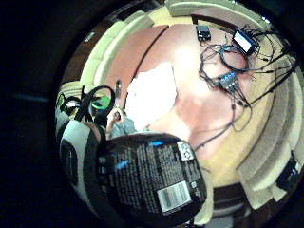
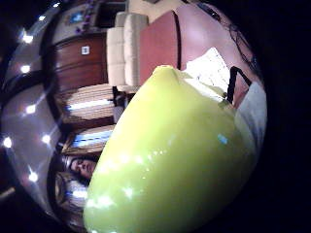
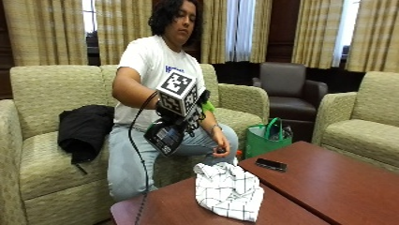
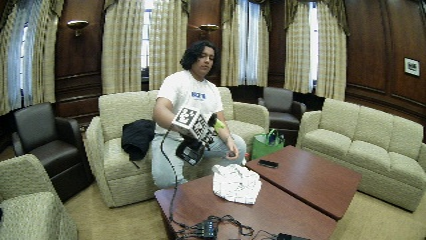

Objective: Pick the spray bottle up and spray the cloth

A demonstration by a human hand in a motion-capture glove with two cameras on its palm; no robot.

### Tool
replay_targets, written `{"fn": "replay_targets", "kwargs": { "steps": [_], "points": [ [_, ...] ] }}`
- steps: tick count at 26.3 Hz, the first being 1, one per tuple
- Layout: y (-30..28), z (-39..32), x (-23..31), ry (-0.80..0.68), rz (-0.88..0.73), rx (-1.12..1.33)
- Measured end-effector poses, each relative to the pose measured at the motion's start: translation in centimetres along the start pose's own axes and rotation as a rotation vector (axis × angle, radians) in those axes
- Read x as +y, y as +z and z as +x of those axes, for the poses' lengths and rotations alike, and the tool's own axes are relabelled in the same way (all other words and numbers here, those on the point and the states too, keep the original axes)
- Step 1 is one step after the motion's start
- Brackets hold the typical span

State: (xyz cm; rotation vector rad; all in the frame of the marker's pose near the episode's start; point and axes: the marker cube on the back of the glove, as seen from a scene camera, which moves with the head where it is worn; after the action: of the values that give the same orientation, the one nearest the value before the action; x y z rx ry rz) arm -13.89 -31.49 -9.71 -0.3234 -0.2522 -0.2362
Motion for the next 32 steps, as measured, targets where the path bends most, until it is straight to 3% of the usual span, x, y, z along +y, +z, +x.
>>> {"fn": "replay_targets", "kwargs": {
  "steps": [14,32],
  "points": [
    [2.6,-1.6,-4.5,0.312,-0.384,0.411],
    [17.3,2.0,-10.8,0.558,-0.671,0.65]
  ]
}}
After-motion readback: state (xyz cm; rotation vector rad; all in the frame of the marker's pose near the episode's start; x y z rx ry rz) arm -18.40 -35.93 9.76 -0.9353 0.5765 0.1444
